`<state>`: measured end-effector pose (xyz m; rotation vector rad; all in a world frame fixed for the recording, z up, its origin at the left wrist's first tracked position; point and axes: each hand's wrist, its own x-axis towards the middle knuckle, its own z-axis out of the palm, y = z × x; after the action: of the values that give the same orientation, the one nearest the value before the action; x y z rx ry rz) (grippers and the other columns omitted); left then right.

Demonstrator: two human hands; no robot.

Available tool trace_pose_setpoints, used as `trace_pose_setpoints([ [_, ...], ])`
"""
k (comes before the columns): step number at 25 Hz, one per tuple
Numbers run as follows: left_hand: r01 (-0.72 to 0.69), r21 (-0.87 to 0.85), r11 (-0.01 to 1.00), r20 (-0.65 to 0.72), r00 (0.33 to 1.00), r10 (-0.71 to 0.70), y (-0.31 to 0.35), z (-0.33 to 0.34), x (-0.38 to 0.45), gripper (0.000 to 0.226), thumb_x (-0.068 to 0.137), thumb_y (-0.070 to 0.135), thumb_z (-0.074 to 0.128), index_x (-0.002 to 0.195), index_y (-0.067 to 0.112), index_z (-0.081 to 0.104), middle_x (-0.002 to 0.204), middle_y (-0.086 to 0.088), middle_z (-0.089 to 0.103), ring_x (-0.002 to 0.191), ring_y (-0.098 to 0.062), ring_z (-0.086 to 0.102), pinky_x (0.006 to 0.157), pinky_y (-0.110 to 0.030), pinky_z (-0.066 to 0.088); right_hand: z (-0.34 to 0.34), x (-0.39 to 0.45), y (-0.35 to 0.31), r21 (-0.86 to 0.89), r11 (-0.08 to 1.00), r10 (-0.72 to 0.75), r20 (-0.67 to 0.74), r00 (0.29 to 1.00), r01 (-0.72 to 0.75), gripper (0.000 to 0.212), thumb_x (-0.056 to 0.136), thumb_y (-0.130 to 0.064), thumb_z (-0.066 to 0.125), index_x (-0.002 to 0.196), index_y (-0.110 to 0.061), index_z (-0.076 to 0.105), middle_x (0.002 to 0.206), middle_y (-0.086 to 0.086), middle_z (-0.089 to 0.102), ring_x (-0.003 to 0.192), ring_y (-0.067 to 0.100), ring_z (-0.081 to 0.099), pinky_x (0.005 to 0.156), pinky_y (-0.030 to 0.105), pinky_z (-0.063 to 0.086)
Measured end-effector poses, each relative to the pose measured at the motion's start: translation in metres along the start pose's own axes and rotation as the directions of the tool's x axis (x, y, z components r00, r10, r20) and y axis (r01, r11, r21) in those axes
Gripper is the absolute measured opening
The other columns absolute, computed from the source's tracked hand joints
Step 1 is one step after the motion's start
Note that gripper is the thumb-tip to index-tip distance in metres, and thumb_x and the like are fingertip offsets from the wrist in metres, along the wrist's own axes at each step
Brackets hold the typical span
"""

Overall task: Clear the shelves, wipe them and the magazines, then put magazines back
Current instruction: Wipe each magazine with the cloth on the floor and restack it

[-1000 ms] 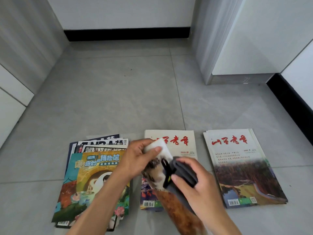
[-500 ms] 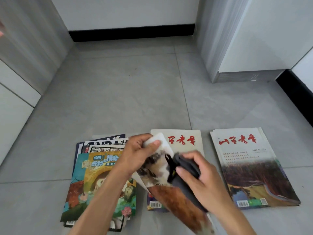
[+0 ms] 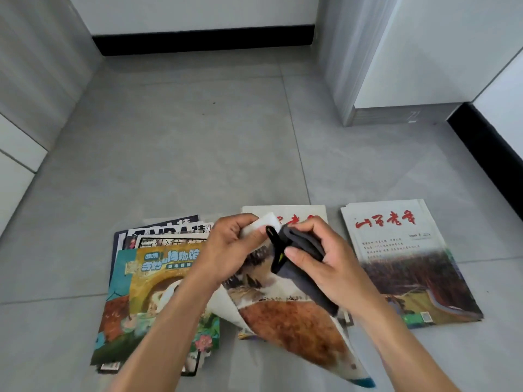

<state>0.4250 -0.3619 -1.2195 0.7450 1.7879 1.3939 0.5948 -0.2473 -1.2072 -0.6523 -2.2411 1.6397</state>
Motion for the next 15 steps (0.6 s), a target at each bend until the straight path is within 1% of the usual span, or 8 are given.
trace_pose_setpoints([
  [1,-0.029,-0.008,1.000,-0.017,0.999,0.029,-0.001,0.006,0.000,0.011,0.090,0.018,0.068,0.082,0.011,0.071,0.072,-0.005,0.066,0.067,-0.017,0.057,0.065,-0.032,0.046,-0.002,0.011,-0.006,0.001,1.000,-0.023,-0.016,1.000,0.023,0.019,0.093,-0.015,0.069,0.107,-0.022,0.059,0.108,-0.019,0.067,0.106,0.004,0.063,0.087,0.021,0.048],
  [3,-0.014,-0.115,0.993,-0.186,0.982,-0.008,0.003,-0.002,0.002,0.014,0.088,0.020,0.069,0.078,0.011,0.070,0.072,-0.010,0.065,0.067,-0.021,0.057,0.066,-0.037,0.048,-0.015,0.016,-0.008,-0.015,1.000,-0.023,0.047,0.999,0.024,0.022,0.092,-0.013,0.071,0.109,-0.022,0.061,0.108,-0.020,0.068,0.105,0.001,0.064,0.086,0.017,0.047],
  [5,0.012,-0.276,0.961,-0.370,0.921,-0.118,0.007,-0.023,0.004,0.016,0.089,0.016,0.069,0.074,0.014,0.071,0.070,-0.008,0.068,0.066,-0.024,0.059,0.070,-0.041,0.051,-0.039,0.004,-0.001,-0.073,0.997,0.033,0.154,0.988,-0.022,0.027,0.089,-0.013,0.074,0.109,-0.028,0.063,0.110,-0.016,0.069,0.104,0.003,0.066,0.089,0.022,0.050],
  [7,-0.005,-0.354,0.935,-0.482,0.858,-0.178,0.008,-0.047,0.006,0.018,0.089,0.012,0.068,0.071,0.016,0.071,0.067,0.000,0.070,0.061,-0.020,0.061,0.068,-0.034,0.052,-0.060,-0.013,0.008,-0.043,0.996,0.090,0.166,0.982,-0.084,0.030,0.085,-0.012,0.077,0.105,-0.032,0.066,0.107,-0.008,0.072,0.100,0.008,0.068,0.087,0.023,0.051],
  [9,-0.008,-0.430,0.903,-0.526,0.815,-0.243,0.004,-0.057,0.006,0.016,0.089,0.011,0.067,0.074,0.016,0.070,0.066,0.003,0.072,0.056,-0.012,0.065,0.059,-0.025,0.055,-0.065,-0.022,0.019,0.210,0.971,0.111,0.032,0.993,-0.115,0.032,0.078,-0.007,0.075,0.100,-0.030,0.071,0.102,-0.002,0.074,0.095,0.011,0.070,0.079,0.020,0.053],
  [11,0.047,-0.527,0.849,-0.521,0.771,-0.366,-0.007,-0.051,0.008,0.005,0.090,0.012,0.067,0.085,0.014,0.068,0.075,0.000,0.075,0.058,-0.010,0.068,0.055,-0.025,0.056,-0.056,-0.020,0.034,0.508,0.855,0.193,-0.136,0.972,-0.099,0.034,0.074,-0.008,0.070,0.103,-0.025,0.070,0.098,-0.001,0.075,0.091,0.012,0.070,0.073,0.021,0.055],
  [13,0.126,-0.604,0.787,-0.499,0.710,-0.497,-0.021,-0.035,0.006,0.007,0.089,0.013,0.069,0.096,0.012,0.067,0.087,-0.004,0.075,0.066,-0.013,0.070,0.062,-0.028,0.056,-0.043,-0.013,0.050,0.640,0.766,0.279,-0.247,0.928,-0.060,0.044,0.069,-0.014,0.072,0.112,-0.017,0.063,0.100,0.000,0.074,0.090,0.011,0.070,0.074,0.022,0.056],
  [15,0.201,-0.590,0.782,-0.473,0.700,-0.536,-0.033,-0.022,-0.002,0.004,0.089,0.011,0.069,0.090,0.013,0.066,0.078,0.000,0.075,0.069,-0.013,0.071,0.063,-0.027,0.056,-0.037,-0.005,0.064,0.649,0.757,0.349,-0.297,0.889,-0.081,0.044,0.074,-0.003,0.073,0.115,-0.013,0.061,0.104,0.004,0.074,0.092,0.014,0.070,0.073,0.022,0.056],
])
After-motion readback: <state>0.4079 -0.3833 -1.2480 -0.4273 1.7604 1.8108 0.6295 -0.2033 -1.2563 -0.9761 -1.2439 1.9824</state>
